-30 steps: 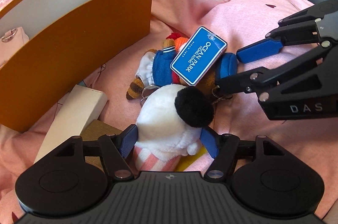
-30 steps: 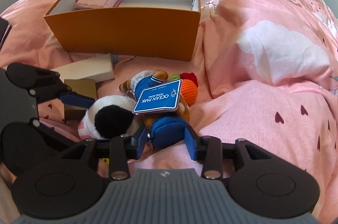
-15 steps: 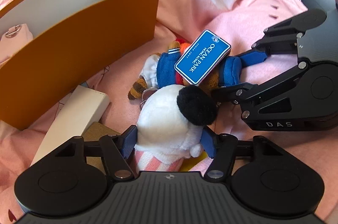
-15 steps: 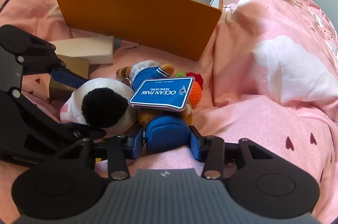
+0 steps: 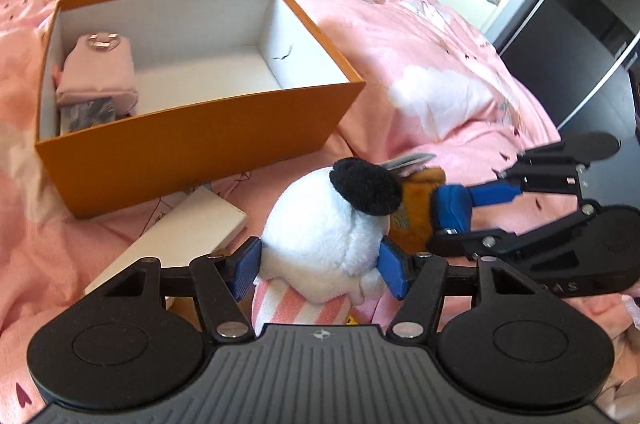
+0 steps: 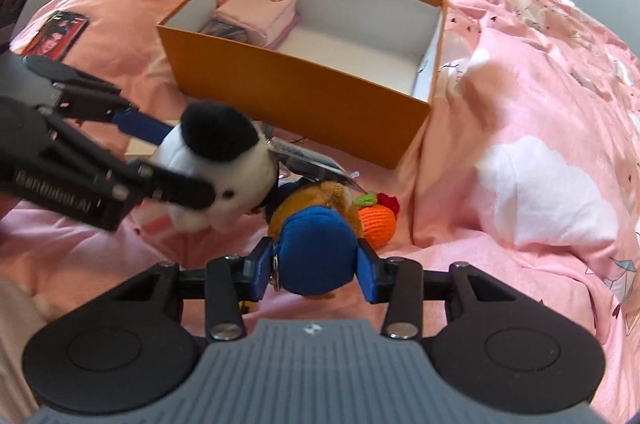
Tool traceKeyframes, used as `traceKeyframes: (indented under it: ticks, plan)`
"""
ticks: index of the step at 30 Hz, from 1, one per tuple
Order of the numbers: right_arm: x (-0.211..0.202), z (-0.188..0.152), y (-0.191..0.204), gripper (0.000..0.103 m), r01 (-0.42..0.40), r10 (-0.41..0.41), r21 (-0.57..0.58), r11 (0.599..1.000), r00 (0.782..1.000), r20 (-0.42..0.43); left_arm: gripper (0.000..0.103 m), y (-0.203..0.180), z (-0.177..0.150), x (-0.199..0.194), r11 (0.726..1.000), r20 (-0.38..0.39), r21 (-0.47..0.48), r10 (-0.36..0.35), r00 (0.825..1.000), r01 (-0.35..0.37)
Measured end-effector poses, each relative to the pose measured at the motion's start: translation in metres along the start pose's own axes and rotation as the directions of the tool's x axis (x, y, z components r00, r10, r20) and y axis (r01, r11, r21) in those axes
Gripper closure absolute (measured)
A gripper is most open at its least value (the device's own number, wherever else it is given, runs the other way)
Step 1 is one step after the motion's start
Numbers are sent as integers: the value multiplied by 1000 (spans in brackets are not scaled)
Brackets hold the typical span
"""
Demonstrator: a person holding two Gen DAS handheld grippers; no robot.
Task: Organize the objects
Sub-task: 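Lift both plush toys and carry them over the orange box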
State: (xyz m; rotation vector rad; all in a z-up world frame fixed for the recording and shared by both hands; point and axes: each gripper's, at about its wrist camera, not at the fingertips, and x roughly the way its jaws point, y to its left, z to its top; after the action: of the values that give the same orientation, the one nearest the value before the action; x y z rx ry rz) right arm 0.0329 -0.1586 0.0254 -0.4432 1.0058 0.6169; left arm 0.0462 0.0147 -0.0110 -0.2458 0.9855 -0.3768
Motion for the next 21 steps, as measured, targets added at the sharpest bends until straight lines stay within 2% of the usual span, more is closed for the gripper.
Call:
traceKeyframes:
  ticks: [3,6,9,12,16,21]
  plan:
    - [-3,10,-2,58,-70,71,13,997,996,-50,32,13,0,3,998,-16,-63,-23,1000,22]
    - [8,21,-5,58,-126,129,44,991,988,-81,32,29,-2,11,991,-37,-134,-20,999,15]
    - [31,31,-5,58,-146,152,81,986,985,-82,32,45,-5,19,980,-48,-201,-1,999,-9]
    - [48,40,-3,58,-150,156,119,981,987,-41,32,55,-5,19,971,-42,-239,-5,999,-5]
    - [64,51,1,58,-139,138,162,977,990,20,31,58,-2,19,970,-28,-241,41,999,-46]
    - [85,57,-2,57,-130,115,252,959,991,74,30,55,2,16,978,-3,-169,120,993,-118]
